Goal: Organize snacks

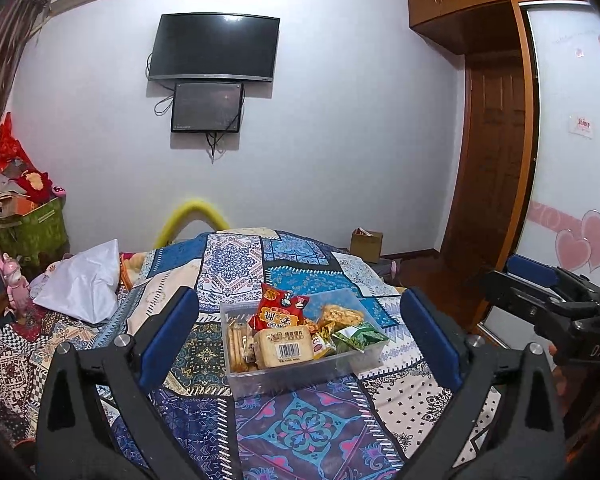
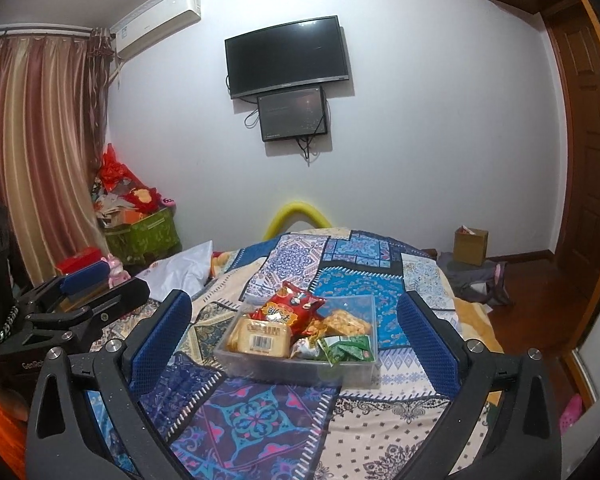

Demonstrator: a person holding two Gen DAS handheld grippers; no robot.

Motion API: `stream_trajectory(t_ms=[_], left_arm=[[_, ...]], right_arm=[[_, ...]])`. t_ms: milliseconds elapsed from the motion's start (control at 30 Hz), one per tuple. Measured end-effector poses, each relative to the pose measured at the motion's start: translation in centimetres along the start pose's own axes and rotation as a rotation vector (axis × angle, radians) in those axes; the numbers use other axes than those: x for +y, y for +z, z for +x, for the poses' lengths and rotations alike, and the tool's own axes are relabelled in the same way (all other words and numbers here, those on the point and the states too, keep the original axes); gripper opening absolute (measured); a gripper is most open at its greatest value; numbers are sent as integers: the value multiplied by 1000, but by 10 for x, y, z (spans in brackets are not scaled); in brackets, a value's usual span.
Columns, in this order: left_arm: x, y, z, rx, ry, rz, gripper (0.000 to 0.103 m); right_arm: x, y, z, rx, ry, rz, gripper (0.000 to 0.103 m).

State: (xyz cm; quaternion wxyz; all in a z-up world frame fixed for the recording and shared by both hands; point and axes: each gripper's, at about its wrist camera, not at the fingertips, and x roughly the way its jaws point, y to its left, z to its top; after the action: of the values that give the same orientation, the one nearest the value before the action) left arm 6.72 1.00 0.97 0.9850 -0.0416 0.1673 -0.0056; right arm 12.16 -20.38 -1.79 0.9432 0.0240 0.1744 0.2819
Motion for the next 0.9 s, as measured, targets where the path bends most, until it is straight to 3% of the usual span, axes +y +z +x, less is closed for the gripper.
stream_trajectory(t_ms=[900], left_arm=[[-2,-1,6,15,-9,1,102]], right_arm=[[-2,-2,-1,7,3,7,103]])
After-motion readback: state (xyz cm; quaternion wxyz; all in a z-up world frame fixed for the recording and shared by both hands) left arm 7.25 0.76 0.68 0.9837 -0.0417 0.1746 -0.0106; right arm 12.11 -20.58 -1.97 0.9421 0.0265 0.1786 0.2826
